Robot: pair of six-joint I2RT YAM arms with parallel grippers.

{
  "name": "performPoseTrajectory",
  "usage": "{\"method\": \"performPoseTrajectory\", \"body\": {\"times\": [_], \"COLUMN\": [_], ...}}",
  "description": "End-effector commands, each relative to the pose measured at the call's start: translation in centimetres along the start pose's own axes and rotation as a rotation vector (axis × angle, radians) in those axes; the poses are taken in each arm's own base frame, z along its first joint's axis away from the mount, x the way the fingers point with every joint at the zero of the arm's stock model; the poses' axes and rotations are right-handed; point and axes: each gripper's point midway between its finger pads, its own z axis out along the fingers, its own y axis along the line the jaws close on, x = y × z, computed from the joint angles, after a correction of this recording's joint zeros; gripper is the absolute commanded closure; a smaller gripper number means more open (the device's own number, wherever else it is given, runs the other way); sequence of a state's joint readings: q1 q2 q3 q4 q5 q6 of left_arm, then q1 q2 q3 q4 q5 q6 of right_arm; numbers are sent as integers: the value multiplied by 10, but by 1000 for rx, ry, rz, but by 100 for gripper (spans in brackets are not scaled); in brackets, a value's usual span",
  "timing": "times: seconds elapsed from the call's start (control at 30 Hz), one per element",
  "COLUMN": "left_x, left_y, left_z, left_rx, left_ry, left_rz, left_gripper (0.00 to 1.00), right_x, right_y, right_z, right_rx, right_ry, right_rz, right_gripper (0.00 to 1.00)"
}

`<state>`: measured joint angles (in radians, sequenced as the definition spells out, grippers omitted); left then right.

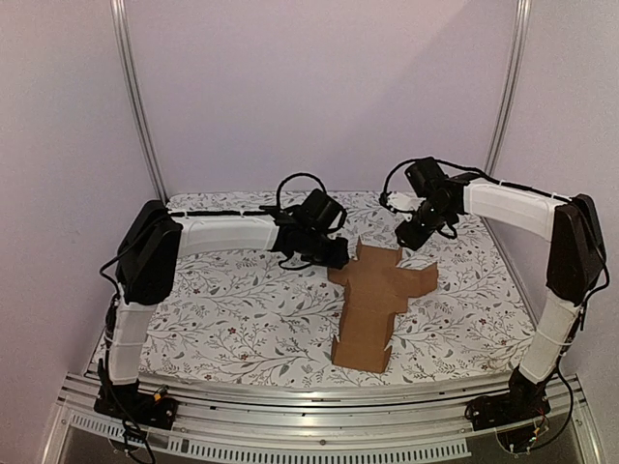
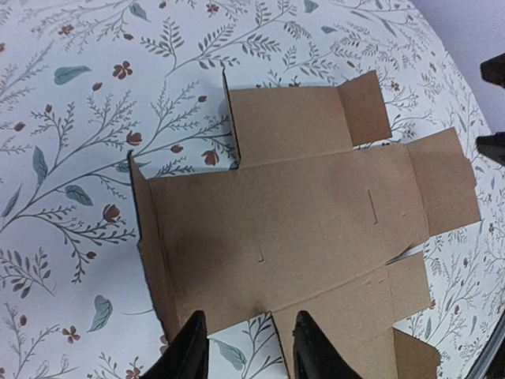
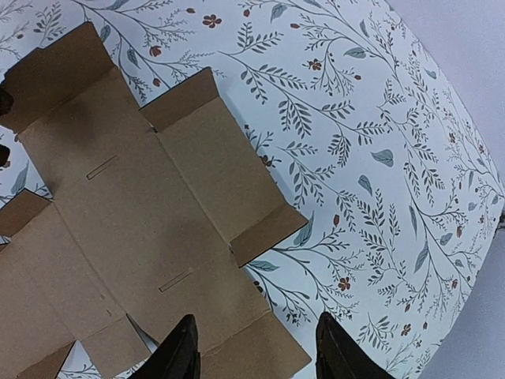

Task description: Fold the paper box

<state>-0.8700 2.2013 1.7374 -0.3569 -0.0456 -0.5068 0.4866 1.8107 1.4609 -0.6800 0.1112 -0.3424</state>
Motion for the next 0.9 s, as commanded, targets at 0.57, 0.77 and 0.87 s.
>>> {"method": "performPoseTrajectory", "body": {"times": [0.57, 0.77, 0.87], "left_x": [-31, -15, -10], "left_y": [25, 26, 25], "left_z": [-58, -23, -7], "left_rx": [-180, -108, -105], "left_ry": [-14, 87, 119], "left_rz": [67, 30, 32], "left_gripper": [49, 45, 45], "right_x": [13, 18, 18], "right_y": [-14, -15, -16], "right_z": [-12, -9, -9], "right_rx": [-16, -10, -5], "right_ry": [-27, -9, -5], "right_rz": [55, 42, 39], "right_gripper": [48, 46, 46]}}
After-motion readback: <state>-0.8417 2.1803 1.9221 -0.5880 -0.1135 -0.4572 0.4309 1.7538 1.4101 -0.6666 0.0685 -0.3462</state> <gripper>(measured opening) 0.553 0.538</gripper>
